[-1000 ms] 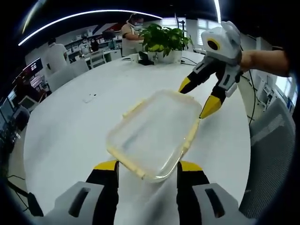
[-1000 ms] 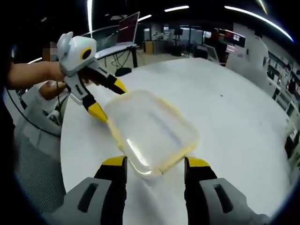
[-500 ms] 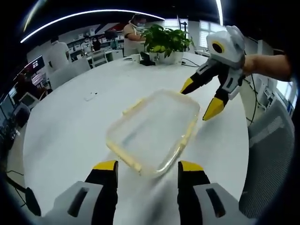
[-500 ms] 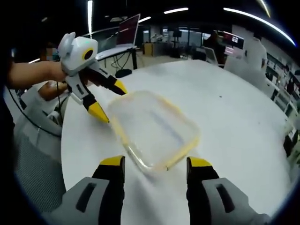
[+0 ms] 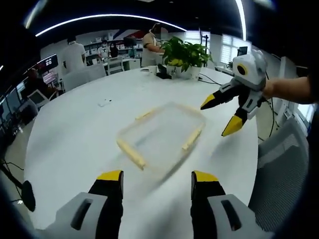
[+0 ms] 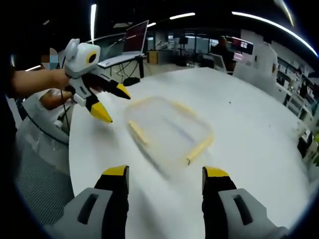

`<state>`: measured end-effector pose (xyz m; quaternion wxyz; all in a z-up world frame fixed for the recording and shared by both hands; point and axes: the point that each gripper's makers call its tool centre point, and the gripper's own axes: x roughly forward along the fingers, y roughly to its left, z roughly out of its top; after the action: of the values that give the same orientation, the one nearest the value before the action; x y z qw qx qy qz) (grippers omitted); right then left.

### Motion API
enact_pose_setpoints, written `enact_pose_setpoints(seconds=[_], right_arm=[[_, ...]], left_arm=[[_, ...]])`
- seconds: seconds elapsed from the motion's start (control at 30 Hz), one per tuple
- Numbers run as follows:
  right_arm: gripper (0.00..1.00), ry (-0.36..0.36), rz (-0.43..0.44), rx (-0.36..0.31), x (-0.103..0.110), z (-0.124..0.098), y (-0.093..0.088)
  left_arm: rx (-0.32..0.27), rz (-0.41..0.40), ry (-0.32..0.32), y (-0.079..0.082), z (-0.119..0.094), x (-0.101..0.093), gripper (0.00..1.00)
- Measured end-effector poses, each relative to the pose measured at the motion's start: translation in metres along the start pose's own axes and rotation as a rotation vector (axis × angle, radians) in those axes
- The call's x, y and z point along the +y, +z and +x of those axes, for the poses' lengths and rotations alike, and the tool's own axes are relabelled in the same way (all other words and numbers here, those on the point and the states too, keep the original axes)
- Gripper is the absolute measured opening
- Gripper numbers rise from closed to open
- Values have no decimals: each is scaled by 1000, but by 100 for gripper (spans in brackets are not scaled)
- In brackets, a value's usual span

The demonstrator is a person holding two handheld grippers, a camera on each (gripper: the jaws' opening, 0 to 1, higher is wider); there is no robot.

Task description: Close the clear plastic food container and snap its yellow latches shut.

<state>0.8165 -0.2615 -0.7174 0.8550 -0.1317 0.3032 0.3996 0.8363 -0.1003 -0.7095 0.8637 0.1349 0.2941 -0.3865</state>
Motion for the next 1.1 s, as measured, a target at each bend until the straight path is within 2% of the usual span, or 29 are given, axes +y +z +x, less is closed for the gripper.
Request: enact_pose_setpoints(seconds=[0.37, 0.53, 0.63, 0.93, 1.1], right_arm=[[63, -53, 9, -66, 11, -32, -1], [66, -73, 6, -67, 19, -40, -8], [70, -78, 26, -82, 26, -47, -12], [81, -81, 7, -104, 43, -65, -25], [92, -85, 29, -142, 45, -71, -25]], left_arm=[[-60, -40, 33, -7, -36, -19, 54], [-97, -62, 30, -6, -50, -28, 57], [-102, -58, 28, -11, -59, -36, 62], [-100, -27, 34, -24, -79, -47, 79], [-125, -40, 43, -23, -85, -49, 89]])
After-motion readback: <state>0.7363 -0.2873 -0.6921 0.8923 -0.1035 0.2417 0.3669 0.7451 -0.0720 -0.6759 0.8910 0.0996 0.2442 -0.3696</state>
